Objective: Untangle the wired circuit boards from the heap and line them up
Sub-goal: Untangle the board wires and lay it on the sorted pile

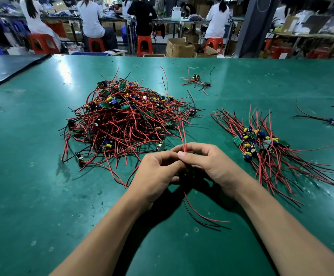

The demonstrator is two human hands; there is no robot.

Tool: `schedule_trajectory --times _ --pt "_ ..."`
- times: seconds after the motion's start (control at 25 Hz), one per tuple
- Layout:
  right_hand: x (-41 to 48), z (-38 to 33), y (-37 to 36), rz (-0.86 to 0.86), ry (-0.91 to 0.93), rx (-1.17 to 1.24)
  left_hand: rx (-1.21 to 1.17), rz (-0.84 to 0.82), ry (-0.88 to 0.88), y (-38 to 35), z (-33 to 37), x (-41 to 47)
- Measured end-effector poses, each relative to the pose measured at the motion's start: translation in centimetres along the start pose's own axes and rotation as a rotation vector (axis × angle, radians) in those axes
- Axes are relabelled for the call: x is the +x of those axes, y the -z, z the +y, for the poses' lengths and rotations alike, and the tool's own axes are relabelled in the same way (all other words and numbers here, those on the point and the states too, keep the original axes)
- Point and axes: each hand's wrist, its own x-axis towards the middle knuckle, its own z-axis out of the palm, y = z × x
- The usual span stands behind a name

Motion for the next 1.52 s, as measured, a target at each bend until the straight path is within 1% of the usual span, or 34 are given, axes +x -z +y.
schedule_trajectory --times 0.08,0.24,0.32,0.4,0.48,0.6,0.68,0.92,1.0,1.08,1.2,1.24,1.28,1.32,1.44,1.52 --pt "0.1 -0.1 0.3 0.042 0.031 -0.088 0.022 0.010 0.002 -0.1 0.1 0.0" --pt "0.2 0.1 0.8 0.111 0.076 -0.188 -0.021 0.027 0.038 -0.3 0.2 0.2" --pt "0.3 0.0 1.0 0.153 0.090 -0.272 0.022 0.053 0.037 -0.4 0.2 0.3" --pt "0.3 -0.2 1.3 0.232 0.121 -0.370 0.049 0.059 0.049 -0.6 0.2 0.3" --pt "0.3 -0.4 1.5 0.306 0.155 -0.453 0.056 0.051 0.073 -0.7 0.3 0.2" --pt "0.3 -0.4 1.4 0.363 0.230 -0.585 0.087 0.027 0.105 -0.5 0.5 0.3" --pt "0.4 -0.2 1.6 0.428 0.281 -0.621 0.093 -0.008 0.127 -0.3 0.6 0.2" --pt "1.0 0.4 2.6 0.627 0.357 -0.520 0.088 -0.096 0.156 0.1 1.1 -0.2" --pt "1.2 0.4 2.9 0.685 0.357 -0.402 0.048 -0.114 0.181 0.2 1.4 -0.4" --pt "1.5 0.3 3.0 0.691 0.337 -0.253 0.015 -0.123 0.195 0.3 1.7 -0.5" --pt "1.7 0.2 2.6 0.682 0.278 0.067 -0.013 -0.134 0.209 0.3 1.9 -0.5" --pt "1.7 0.1 2.6 0.687 0.271 0.134 -0.016 -0.138 0.211 0.3 1.9 -0.5" --pt "1.7 0.0 2.6 0.698 0.278 0.152 -0.017 -0.141 0.213 0.3 1.9 -0.5" --pt "1.6 -0.1 2.7 0.716 0.302 0.121 -0.014 -0.143 0.214 0.4 1.9 -0.5" --pt "1.3 -0.1 2.8 0.806 0.403 -0.130 -0.005 -0.149 0.219 0.3 2.0 -0.6" --pt "1.3 0.1 2.7 0.861 0.446 -0.248 -0.007 -0.146 0.219 0.3 2.0 -0.7"
